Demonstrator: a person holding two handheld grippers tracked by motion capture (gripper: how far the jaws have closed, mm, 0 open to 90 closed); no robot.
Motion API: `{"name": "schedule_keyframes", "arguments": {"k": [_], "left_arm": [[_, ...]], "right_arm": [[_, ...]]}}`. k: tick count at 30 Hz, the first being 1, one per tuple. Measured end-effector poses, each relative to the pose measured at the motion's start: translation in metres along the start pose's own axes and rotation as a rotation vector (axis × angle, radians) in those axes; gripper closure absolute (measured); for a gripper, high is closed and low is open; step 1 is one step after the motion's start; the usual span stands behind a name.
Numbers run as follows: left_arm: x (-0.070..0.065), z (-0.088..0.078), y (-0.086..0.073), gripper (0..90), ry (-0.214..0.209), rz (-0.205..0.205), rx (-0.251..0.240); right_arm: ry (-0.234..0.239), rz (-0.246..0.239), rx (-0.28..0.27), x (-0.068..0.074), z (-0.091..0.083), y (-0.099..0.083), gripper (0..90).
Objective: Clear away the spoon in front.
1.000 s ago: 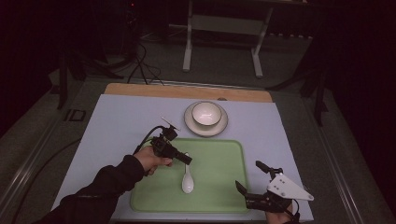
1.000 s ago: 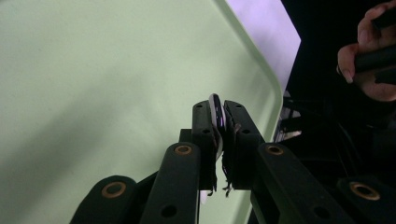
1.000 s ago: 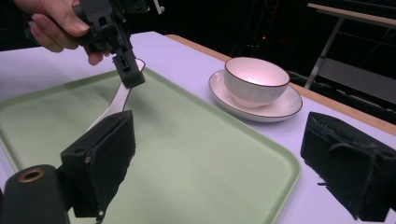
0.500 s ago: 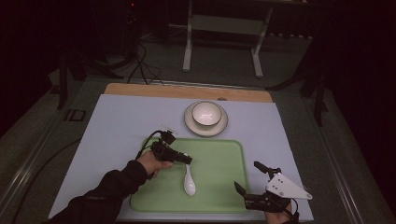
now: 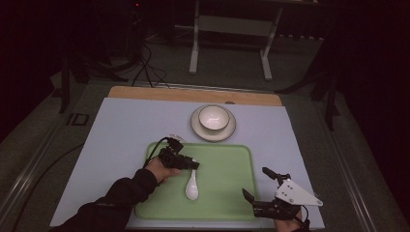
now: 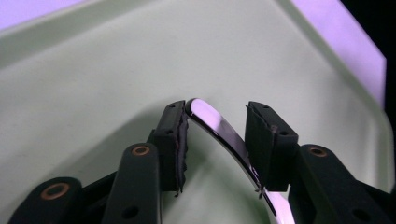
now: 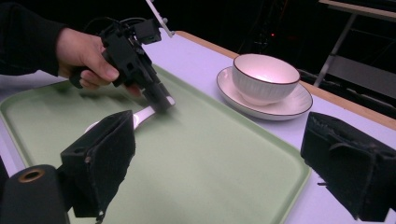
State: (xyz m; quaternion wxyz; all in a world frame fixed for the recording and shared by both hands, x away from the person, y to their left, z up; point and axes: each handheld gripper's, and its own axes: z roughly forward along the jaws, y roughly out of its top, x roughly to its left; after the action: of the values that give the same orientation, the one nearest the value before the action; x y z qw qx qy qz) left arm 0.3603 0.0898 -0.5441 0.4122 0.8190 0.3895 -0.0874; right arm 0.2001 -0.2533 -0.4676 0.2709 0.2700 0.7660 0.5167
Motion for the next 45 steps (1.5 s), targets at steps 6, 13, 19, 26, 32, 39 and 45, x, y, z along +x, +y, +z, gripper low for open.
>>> {"name": "schedule_keyframes", "arguments": {"k": [6,13,19,26,32,39,45], "left_arm": [[0.002,-0.003,-0.002,54.7,0.048,0.002,-0.043],[-0.005,-0.017,0.004,43.9,0.073,0.031,-0.103],[-0.02,-0.027,0.005,27.4,-0.012,0.087,-0.158],[-0.043,-0.049,0.008,10.9,0.008,0.166,-0.23],[-0.05,-0.072,0.006,0.0,0.038,0.198,-0.276],[-0.055,-0.092,-0.004,0.0,0.04,0.238,-0.31],[-0.059,-0.098,-0.017,0.0,0.042,0.259,-0.303]], "right_arm": [[0.003,-0.001,0.002,0.0,0.0,0.0,10.2],[0.002,-0.001,0.002,0.0,0.0,0.0,10.2],[-0.001,-0.004,0.001,0.001,0.0,0.001,10.2],[-0.001,-0.001,0.005,0.001,0.001,0.001,10.2],[-0.004,0.001,0.0,0.0,-0.001,0.001,10.2],[-0.004,-0.002,0.001,0.001,0.0,0.001,10.2],[-0.006,-0.001,0.004,0.001,0.001,0.001,10.2]]}}
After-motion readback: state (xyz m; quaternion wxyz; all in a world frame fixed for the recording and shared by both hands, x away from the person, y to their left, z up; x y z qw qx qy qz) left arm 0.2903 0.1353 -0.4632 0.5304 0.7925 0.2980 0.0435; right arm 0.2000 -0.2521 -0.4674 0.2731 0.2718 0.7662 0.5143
